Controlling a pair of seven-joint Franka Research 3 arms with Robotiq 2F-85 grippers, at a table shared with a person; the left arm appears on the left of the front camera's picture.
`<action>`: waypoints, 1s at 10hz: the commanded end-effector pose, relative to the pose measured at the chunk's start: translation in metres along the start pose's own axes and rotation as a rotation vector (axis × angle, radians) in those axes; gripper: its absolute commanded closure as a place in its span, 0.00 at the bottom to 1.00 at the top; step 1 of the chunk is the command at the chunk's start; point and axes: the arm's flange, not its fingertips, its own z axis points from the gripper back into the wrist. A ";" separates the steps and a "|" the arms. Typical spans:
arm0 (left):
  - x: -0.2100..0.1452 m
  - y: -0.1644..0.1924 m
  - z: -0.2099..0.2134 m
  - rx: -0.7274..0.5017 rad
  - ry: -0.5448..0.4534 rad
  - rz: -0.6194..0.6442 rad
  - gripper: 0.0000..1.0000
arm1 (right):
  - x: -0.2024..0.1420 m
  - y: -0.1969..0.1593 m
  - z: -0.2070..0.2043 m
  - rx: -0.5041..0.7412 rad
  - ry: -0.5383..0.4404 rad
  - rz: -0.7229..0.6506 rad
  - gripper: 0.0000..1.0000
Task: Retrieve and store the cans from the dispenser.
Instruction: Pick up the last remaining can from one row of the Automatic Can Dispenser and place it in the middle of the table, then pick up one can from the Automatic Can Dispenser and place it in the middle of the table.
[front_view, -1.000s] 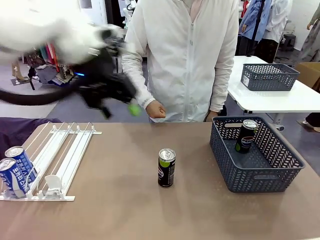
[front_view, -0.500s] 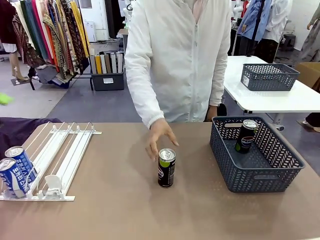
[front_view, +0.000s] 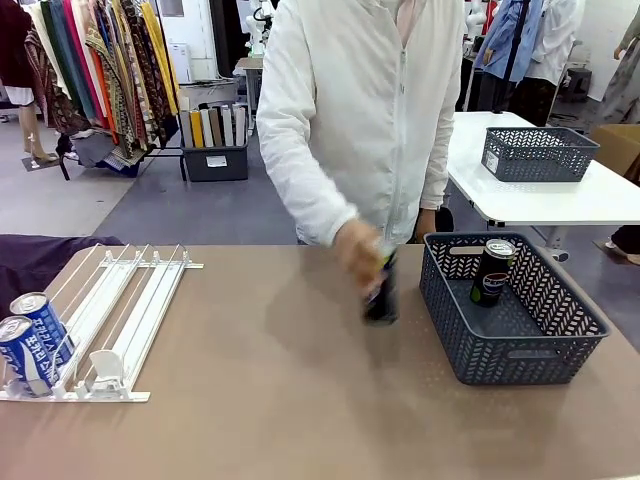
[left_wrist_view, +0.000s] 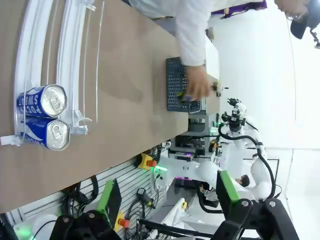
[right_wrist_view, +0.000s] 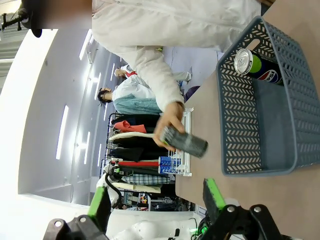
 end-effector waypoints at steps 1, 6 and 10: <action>-0.006 -0.005 0.006 0.031 -0.009 -0.004 0.00 | -0.002 0.002 0.001 0.002 0.007 0.004 0.00; -0.006 -0.005 0.006 0.031 -0.009 -0.004 0.00 | -0.002 0.002 0.001 0.002 0.007 0.004 0.00; -0.009 -0.012 -0.018 0.195 0.001 -0.048 0.00 | -0.002 0.002 0.001 0.002 0.007 0.004 0.00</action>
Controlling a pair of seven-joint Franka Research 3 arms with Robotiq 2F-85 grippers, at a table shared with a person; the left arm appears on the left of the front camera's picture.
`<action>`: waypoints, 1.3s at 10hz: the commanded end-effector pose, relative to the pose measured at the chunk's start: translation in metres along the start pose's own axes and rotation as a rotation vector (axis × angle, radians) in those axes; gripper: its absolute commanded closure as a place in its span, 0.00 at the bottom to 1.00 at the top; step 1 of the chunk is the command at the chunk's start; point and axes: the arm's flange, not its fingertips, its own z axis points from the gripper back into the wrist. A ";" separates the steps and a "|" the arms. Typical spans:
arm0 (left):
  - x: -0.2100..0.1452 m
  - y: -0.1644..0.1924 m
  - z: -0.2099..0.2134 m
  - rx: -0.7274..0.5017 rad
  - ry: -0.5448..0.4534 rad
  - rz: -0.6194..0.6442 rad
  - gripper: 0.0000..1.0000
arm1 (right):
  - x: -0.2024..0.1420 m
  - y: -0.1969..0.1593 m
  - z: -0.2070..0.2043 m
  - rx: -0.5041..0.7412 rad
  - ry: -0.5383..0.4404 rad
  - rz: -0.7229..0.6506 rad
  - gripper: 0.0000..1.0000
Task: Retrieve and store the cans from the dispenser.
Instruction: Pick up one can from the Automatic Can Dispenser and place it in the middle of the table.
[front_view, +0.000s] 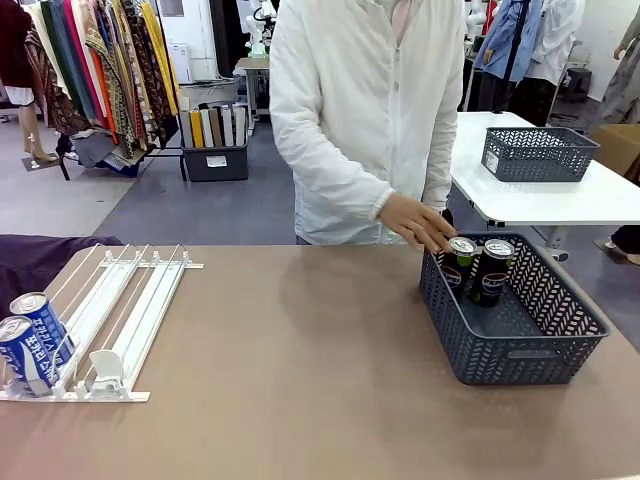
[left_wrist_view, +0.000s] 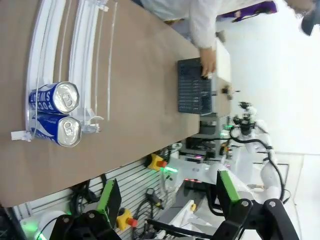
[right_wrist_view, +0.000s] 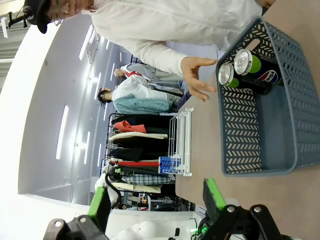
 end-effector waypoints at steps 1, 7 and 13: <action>-0.011 -0.016 -0.042 0.270 0.013 -0.105 0.00 | -0.002 0.002 0.001 0.002 0.007 0.004 0.00; -0.018 -0.019 -0.165 0.740 0.041 -0.349 0.00 | -0.002 0.002 0.001 0.002 0.007 0.004 0.00; -0.020 -0.022 -0.157 0.692 0.135 -0.376 0.00 | -0.002 0.002 0.001 0.002 0.007 0.004 0.00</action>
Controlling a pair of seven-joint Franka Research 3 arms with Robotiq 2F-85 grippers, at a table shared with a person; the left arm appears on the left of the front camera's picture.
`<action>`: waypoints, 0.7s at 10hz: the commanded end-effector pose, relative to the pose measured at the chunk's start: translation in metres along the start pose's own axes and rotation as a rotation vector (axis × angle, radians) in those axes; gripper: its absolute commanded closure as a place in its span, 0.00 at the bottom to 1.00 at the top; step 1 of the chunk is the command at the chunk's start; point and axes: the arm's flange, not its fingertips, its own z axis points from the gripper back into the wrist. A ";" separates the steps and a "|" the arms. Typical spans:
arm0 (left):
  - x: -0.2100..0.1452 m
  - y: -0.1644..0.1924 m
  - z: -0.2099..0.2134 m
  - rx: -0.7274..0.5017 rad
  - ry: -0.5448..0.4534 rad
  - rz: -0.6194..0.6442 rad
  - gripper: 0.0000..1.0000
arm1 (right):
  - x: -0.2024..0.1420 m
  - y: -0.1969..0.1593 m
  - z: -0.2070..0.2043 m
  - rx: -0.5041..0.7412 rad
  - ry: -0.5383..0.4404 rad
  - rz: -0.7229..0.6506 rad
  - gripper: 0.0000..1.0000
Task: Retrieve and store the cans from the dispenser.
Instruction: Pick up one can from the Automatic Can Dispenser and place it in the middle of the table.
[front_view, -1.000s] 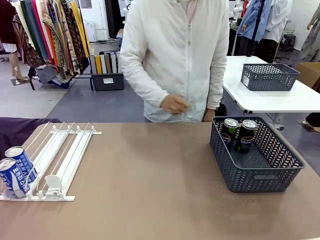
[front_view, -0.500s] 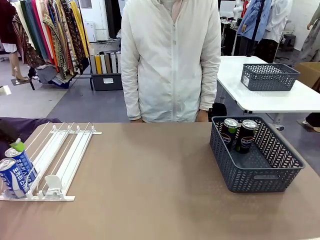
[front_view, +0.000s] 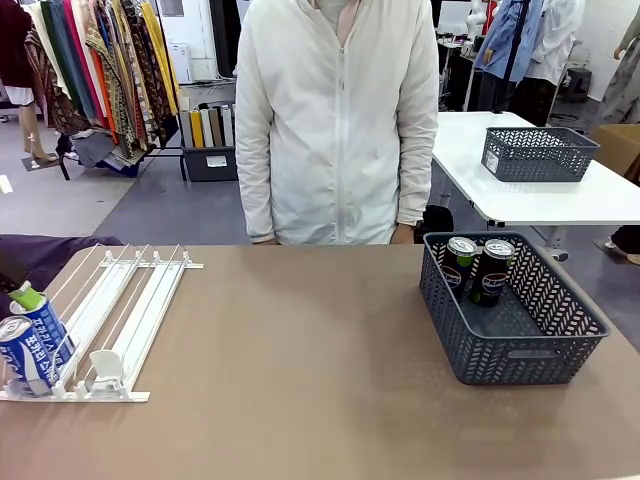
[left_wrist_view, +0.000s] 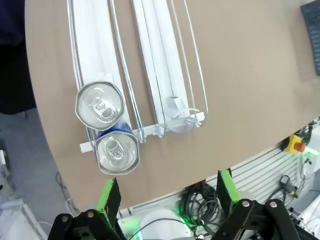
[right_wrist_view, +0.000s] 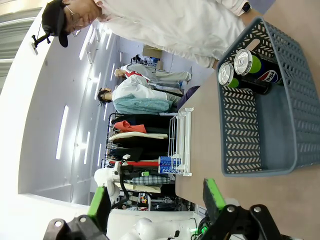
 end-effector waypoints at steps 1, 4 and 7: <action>0.012 -0.004 -0.014 0.082 0.028 -0.029 0.00 | -0.002 0.002 0.001 0.002 0.007 0.004 0.00; 0.007 0.001 -0.034 0.231 0.076 0.015 0.00 | -0.002 0.002 0.001 0.002 0.007 0.004 0.00; 0.002 0.011 -0.059 0.200 0.160 0.032 0.00 | -0.002 0.002 0.001 0.002 0.007 0.004 0.00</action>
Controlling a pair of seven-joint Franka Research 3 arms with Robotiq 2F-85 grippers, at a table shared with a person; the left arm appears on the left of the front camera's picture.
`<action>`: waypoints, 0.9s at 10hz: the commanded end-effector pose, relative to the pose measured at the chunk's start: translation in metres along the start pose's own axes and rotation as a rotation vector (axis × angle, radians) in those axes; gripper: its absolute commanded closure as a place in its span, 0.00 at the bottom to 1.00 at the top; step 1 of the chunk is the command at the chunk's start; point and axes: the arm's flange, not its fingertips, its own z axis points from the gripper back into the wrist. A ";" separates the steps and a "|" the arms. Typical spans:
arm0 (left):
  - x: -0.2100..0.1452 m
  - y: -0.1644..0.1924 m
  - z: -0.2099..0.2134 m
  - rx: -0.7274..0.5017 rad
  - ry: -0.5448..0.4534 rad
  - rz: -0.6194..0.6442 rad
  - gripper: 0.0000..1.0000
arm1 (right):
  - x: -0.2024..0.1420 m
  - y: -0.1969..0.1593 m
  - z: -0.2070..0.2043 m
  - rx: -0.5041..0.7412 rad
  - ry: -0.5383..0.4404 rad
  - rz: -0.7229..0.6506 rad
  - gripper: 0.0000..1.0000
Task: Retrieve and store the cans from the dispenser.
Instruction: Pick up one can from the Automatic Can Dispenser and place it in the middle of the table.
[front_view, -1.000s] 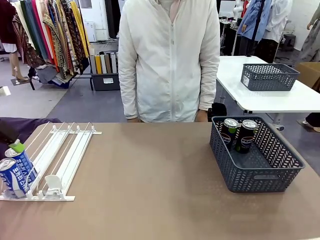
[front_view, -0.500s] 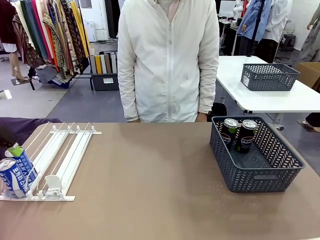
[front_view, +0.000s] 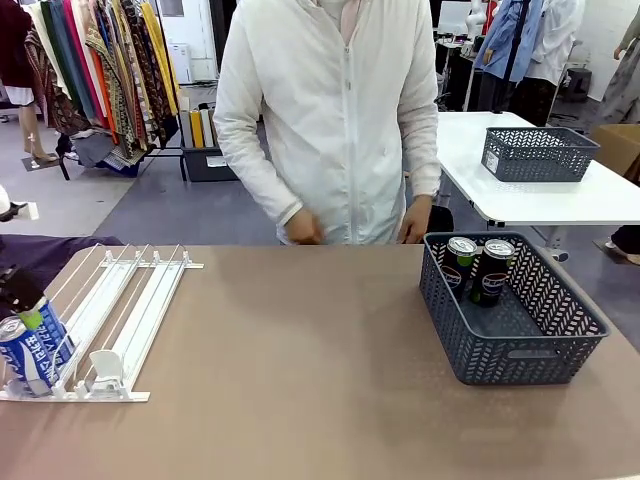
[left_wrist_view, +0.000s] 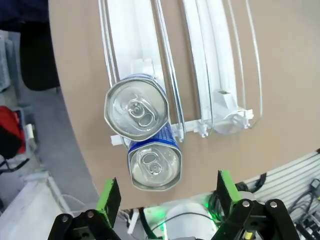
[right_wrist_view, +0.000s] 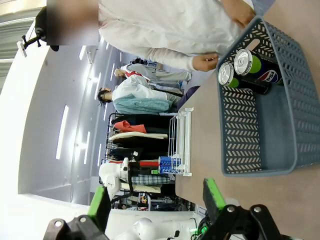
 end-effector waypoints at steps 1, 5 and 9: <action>-0.014 0.002 -0.028 -0.013 0.057 0.019 0.00 | -0.002 0.002 0.001 0.002 0.006 0.004 0.00; -0.016 0.016 -0.057 -0.061 0.086 0.054 0.00 | -0.002 0.002 0.001 0.002 0.006 0.004 0.00; -0.009 0.013 -0.068 -0.053 0.049 0.034 0.00 | -0.002 0.002 0.001 0.002 0.006 0.004 0.00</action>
